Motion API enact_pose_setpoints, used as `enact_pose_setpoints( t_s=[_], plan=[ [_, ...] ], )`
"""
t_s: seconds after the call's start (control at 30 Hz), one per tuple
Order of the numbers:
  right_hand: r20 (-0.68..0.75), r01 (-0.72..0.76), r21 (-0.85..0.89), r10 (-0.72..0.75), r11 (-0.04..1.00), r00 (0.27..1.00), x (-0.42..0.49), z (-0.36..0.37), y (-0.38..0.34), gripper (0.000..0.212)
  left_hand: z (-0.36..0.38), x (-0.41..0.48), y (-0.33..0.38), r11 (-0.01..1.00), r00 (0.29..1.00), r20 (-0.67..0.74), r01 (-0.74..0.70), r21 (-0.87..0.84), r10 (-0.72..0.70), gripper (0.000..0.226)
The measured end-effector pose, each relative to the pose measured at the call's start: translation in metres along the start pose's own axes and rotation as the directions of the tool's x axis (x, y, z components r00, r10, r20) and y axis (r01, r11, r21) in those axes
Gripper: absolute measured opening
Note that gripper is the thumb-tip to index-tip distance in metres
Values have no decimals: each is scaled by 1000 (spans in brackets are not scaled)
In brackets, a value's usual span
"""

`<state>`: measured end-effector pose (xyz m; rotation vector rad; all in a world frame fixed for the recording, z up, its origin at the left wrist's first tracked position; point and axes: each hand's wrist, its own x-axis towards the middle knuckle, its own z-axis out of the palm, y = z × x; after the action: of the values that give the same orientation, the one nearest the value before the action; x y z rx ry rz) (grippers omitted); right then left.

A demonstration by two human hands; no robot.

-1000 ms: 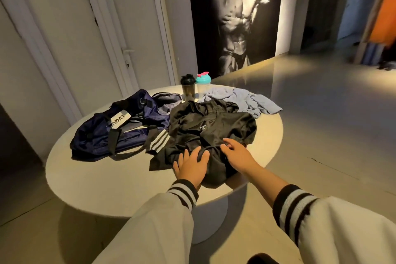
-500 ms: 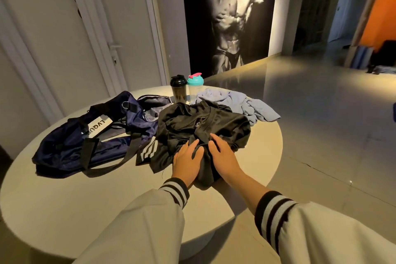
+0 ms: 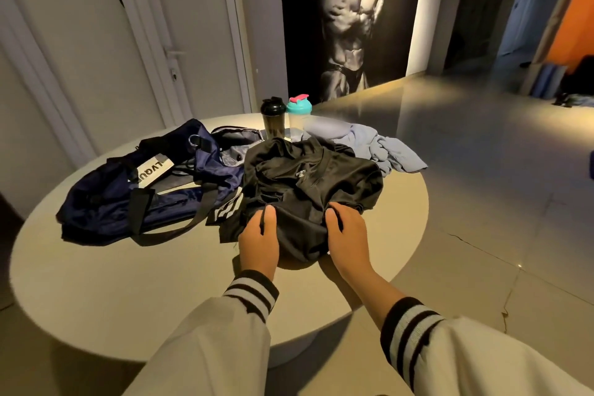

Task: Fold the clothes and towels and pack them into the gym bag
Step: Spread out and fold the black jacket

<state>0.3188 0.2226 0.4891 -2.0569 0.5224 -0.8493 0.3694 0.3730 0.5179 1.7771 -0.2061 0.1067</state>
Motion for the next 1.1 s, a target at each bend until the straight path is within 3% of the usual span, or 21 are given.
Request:
enact_pose_setpoints(
  t_s=[0.1, 0.2, 0.27, 0.37, 0.4, 0.47, 0.57, 0.63, 0.73, 0.77, 0.9, 1.0, 1.1],
  plan=[
    [92, -10, 11, 9, 1000, 996, -8, -3, -11, 45, -23, -15, -8, 997, 987, 141, -73, -37, 78, 40],
    [183, -22, 37, 15, 999, 983, -21, -10, -22, 47, -34, -27, -10, 996, 956, 286, -43, -78, 64, 53],
    [230, -80, 73, 62, 994, 971, -26, -14, -22, 46, -40, -37, -6, 996, 951, 305, -13, -93, 41, 52],
    [245, -57, 95, 32, 994, 969, -31, -16, -21, 39, -47, -39, -1, 994, 968, 242, -44, -96, 66, 38],
    [232, -38, 117, 10, 992, 973, -33, -17, -22, 34, -48, -32, -2, 994, 979, 174, -97, -51, 104, 29],
    [200, 7, 153, -38, 988, 979, -37, -18, -23, 27, -47, -11, -4, 953, 976, 131, -199, 228, 172, 24],
    [194, 133, 25, -135, 991, 972, -42, -16, -20, 32, -39, 8, -14, 771, 931, 360, -272, 576, 59, 53],
    [249, 158, -101, -128, 982, 960, -43, -12, -17, 41, -34, -1, -15, 675, 906, 422, -327, 662, 25, 57],
    [337, 139, -167, -76, 976, 938, -45, -9, -15, 50, -37, -23, -12, 601, 933, 353, -325, 730, 74, 49],
    [360, 138, -161, -72, 977, 930, -45, -9, -15, 52, -40, -29, -13, 616, 939, 338, -305, 726, 67, 46],
    [415, 150, -126, -85, 981, 906, -50, -11, -23, 46, -62, -48, -15, 841, 957, 289, -156, 517, 0, 34],
    [440, 137, -7, -120, 991, 890, -63, -13, -34, 37, -82, -58, -6, 887, 953, 301, -169, 430, 35, 25],
    [483, 61, 189, -147, 980, 863, -79, -17, -45, 28, -103, -59, 5, 889, 948, 241, -286, 359, 207, 24]
  ],
)
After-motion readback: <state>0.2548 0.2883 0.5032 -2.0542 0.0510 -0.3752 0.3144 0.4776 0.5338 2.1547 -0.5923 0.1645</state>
